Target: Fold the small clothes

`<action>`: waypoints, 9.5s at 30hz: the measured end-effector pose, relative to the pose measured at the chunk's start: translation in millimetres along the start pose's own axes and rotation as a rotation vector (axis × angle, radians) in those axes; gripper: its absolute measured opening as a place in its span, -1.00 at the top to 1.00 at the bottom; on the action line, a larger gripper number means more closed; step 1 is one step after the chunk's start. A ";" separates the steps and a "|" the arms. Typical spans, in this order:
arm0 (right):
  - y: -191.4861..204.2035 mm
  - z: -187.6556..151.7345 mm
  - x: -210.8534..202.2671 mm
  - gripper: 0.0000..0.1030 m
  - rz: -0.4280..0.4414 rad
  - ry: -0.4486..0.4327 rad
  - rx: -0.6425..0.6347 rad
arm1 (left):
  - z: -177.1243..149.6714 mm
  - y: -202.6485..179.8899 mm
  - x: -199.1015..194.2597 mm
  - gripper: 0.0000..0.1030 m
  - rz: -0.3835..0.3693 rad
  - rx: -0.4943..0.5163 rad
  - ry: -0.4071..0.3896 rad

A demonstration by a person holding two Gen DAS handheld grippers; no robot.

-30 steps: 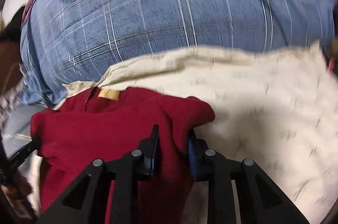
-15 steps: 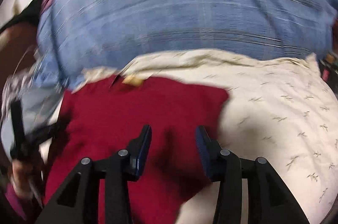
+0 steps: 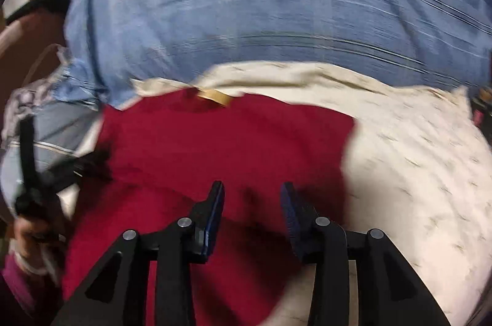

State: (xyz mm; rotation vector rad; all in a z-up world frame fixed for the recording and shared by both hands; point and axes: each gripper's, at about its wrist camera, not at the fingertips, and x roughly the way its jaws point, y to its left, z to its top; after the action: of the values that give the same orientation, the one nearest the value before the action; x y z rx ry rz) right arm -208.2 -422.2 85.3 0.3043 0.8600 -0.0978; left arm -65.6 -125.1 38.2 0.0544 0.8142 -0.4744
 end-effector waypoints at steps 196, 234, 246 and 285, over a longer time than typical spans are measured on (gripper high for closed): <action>121.2 98.6 131.6 -0.16 0.314 0.149 0.071 | 24.9 62.6 -11.0 -0.42 0.002 -0.188 0.084; -75.3 50.2 117.5 0.32 -0.288 0.057 0.151 | 18.7 42.4 2.7 -0.44 -0.001 -0.101 0.096; -70.0 46.1 94.1 0.16 -0.224 -0.010 0.157 | 17.2 28.4 15.2 -0.44 0.061 -0.050 0.088; 183.8 86.9 157.2 -0.37 0.185 0.132 -0.061 | -17.3 46.4 -14.8 -0.48 0.055 -0.125 0.084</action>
State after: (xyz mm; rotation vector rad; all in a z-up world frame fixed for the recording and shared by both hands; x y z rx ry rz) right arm -4.5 -267.6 60.5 0.3343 0.9600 0.1220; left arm -66.3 -74.0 30.6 -0.0193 0.9213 -0.3704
